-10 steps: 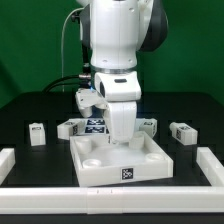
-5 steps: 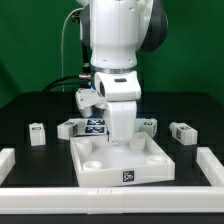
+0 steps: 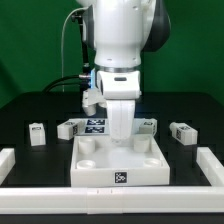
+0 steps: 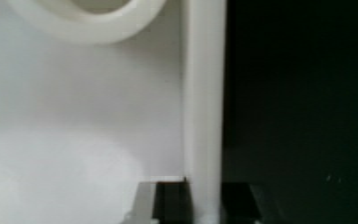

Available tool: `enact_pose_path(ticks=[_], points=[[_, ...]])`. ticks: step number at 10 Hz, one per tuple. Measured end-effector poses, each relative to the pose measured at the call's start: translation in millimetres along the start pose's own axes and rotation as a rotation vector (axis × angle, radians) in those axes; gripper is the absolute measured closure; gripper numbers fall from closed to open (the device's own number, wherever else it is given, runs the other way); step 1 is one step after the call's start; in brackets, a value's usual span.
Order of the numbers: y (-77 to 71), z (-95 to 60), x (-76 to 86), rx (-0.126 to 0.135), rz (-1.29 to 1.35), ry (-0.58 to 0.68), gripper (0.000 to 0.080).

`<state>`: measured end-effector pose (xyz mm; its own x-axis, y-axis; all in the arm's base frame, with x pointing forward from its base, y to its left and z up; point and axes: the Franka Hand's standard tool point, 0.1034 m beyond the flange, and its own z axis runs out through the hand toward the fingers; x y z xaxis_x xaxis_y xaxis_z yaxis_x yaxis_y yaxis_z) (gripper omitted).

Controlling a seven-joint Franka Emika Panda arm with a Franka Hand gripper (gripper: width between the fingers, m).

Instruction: Assemble one leg

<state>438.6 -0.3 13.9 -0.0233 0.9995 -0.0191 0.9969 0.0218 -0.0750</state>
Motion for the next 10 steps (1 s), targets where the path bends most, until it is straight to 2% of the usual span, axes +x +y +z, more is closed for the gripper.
enact_pose_path(ticks=[3,8,10], points=[[12.6,-1.2,38.4,-0.037,0.154,0.009,0.0736],[51.0,-4.8,62.8,-0.067,-0.004,0.023,0.0736],[56.1,-5.6,64.8,-0.066,0.005,0.022,0.0736]])
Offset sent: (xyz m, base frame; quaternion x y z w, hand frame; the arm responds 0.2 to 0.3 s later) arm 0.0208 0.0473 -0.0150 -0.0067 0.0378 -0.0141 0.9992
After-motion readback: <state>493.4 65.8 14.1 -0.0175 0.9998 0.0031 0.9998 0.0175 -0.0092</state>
